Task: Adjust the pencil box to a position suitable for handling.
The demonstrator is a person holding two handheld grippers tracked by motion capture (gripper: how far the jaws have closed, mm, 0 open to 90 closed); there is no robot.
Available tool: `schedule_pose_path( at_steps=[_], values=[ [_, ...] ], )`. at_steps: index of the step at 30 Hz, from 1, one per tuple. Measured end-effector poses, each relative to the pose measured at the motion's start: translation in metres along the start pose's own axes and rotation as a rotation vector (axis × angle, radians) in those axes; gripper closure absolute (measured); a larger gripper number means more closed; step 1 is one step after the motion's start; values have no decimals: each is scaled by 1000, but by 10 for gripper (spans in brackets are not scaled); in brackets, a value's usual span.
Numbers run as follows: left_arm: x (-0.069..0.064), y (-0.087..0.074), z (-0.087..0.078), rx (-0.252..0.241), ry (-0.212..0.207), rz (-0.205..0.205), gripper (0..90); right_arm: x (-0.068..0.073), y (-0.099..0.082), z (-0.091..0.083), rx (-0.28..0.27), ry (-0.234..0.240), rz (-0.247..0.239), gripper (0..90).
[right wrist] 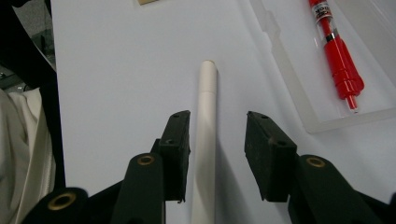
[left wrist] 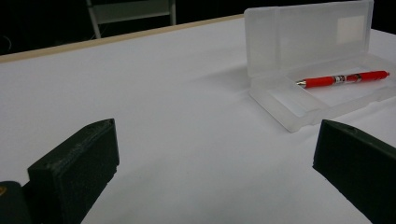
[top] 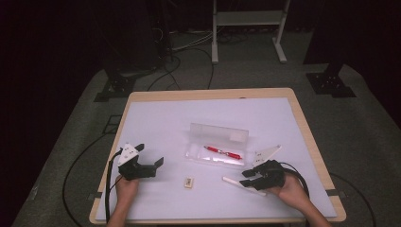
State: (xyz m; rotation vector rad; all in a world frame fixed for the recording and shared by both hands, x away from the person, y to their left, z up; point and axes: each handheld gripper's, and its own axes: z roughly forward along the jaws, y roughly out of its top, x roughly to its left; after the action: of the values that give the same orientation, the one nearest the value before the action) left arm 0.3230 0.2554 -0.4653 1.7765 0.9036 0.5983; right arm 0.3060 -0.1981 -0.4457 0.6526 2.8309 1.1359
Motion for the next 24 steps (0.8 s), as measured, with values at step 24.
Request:
schedule_pose_path(
  at_steps=[24],
  values=[
    [0, 0, 0, 1, 1, -3, 0, 8, -5, 6, 22, -12, -39, 703]
  ],
)
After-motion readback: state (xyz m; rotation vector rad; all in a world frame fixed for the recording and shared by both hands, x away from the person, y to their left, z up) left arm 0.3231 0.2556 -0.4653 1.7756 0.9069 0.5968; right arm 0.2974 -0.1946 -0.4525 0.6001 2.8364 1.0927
